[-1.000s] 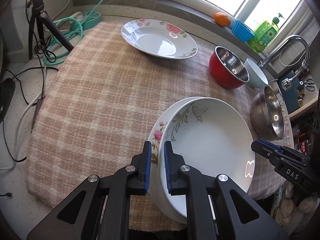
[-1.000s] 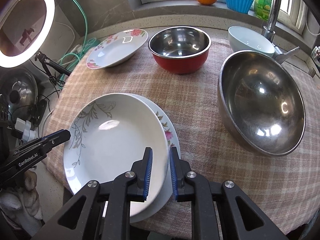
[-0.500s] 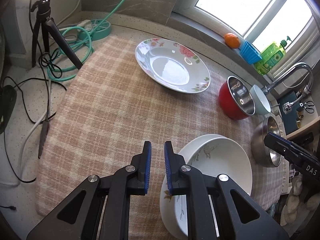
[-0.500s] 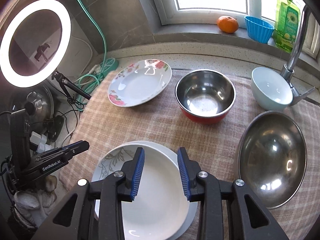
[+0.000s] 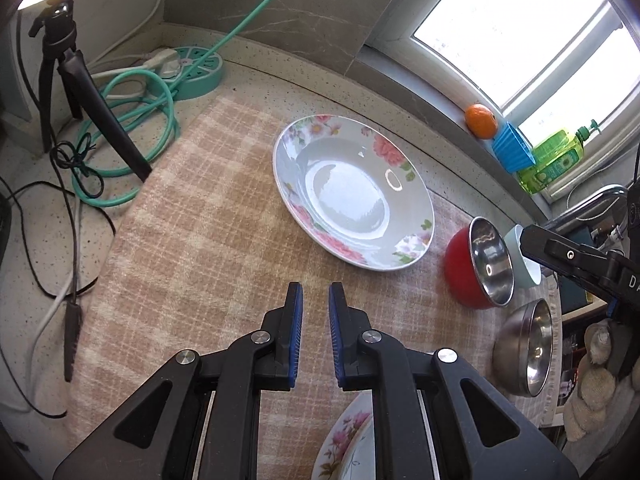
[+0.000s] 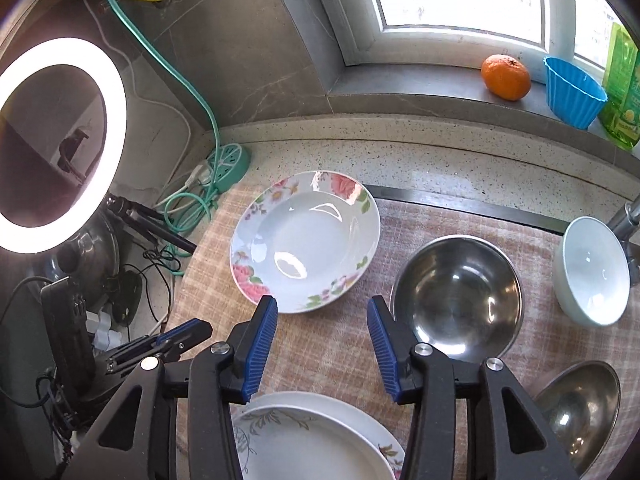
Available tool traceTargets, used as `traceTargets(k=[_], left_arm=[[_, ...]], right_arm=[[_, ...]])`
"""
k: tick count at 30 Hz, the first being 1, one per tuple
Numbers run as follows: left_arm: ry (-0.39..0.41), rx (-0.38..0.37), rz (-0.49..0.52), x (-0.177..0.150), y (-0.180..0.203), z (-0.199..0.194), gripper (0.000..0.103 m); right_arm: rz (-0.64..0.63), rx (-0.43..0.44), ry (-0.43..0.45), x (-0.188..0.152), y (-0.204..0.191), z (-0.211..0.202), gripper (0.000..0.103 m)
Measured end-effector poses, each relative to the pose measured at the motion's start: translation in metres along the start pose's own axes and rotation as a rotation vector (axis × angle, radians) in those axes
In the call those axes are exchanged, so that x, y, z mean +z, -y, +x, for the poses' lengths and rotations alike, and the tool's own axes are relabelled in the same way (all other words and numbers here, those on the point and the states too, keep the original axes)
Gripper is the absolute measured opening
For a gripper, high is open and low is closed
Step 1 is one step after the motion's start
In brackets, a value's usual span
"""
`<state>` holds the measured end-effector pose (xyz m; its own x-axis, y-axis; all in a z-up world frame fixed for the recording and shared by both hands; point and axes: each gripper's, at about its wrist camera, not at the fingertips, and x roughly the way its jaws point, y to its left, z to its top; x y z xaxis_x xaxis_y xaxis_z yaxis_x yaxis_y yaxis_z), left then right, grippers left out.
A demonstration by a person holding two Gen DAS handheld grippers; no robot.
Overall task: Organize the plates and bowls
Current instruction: 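Move the right gripper toward the shallow pink-rose plate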
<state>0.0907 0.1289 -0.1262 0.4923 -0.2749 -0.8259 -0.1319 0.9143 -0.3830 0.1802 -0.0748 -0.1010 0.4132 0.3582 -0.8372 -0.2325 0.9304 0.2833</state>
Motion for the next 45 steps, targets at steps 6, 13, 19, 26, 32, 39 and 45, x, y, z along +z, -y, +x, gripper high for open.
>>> traceTargets(k=[6,13,19,26,32,39,45], left_arm=[[-0.002,-0.012,-0.036,0.022,-0.006,0.011,0.012],[-0.009,-0.01,-0.083,0.042,-0.016,0.026,0.012],[-0.017,-0.003,-0.104,0.054,-0.024,0.037,0.012],[-0.041,-0.003,-0.138,0.06,-0.031,0.052,0.012],[-0.058,-0.01,-0.159,0.061,-0.036,0.06,0.017],[-0.069,-0.025,-0.153,0.058,-0.035,0.064,0.017],[-0.072,-0.03,-0.151,0.059,-0.032,0.068,0.017]], right_arm=[[0.057,0.011,-0.009,0.037,0.009,0.019,0.043],[0.082,-0.018,-0.049,0.063,0.019,0.055,0.043],[0.107,-0.054,-0.079,0.078,0.033,0.087,0.043],[0.128,-0.068,-0.11,0.089,0.046,0.11,0.043],[0.126,-0.07,-0.138,0.091,0.049,0.123,0.043],[0.122,-0.068,-0.173,0.087,0.049,0.134,0.042],[0.129,-0.048,-0.194,0.083,0.048,0.138,0.031]])
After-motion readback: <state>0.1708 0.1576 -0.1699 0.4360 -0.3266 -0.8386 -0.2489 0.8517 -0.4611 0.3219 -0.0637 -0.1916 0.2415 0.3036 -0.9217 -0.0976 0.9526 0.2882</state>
